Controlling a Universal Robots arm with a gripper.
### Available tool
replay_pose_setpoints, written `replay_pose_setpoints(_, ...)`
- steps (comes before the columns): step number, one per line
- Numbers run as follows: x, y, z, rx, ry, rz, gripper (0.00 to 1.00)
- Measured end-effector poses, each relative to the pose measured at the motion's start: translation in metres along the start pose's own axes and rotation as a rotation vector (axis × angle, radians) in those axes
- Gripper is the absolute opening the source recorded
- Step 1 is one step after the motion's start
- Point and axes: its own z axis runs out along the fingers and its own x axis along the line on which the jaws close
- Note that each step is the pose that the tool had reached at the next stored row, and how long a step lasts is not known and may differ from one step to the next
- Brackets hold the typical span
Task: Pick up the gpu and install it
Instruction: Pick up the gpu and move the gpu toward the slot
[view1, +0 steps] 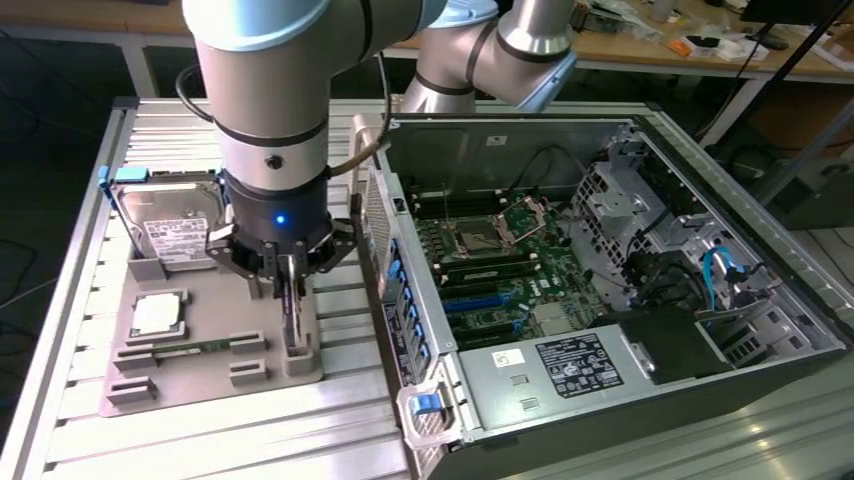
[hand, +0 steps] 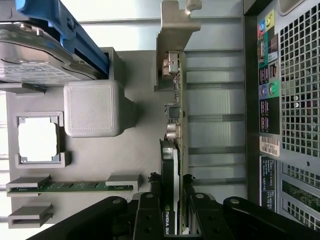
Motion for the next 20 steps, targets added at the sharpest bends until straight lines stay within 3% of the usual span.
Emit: replay_pose_setpoints(20, 0.000, 0.0017, -0.0461, 0.0013, 0.0074, 0.000, 0.27)
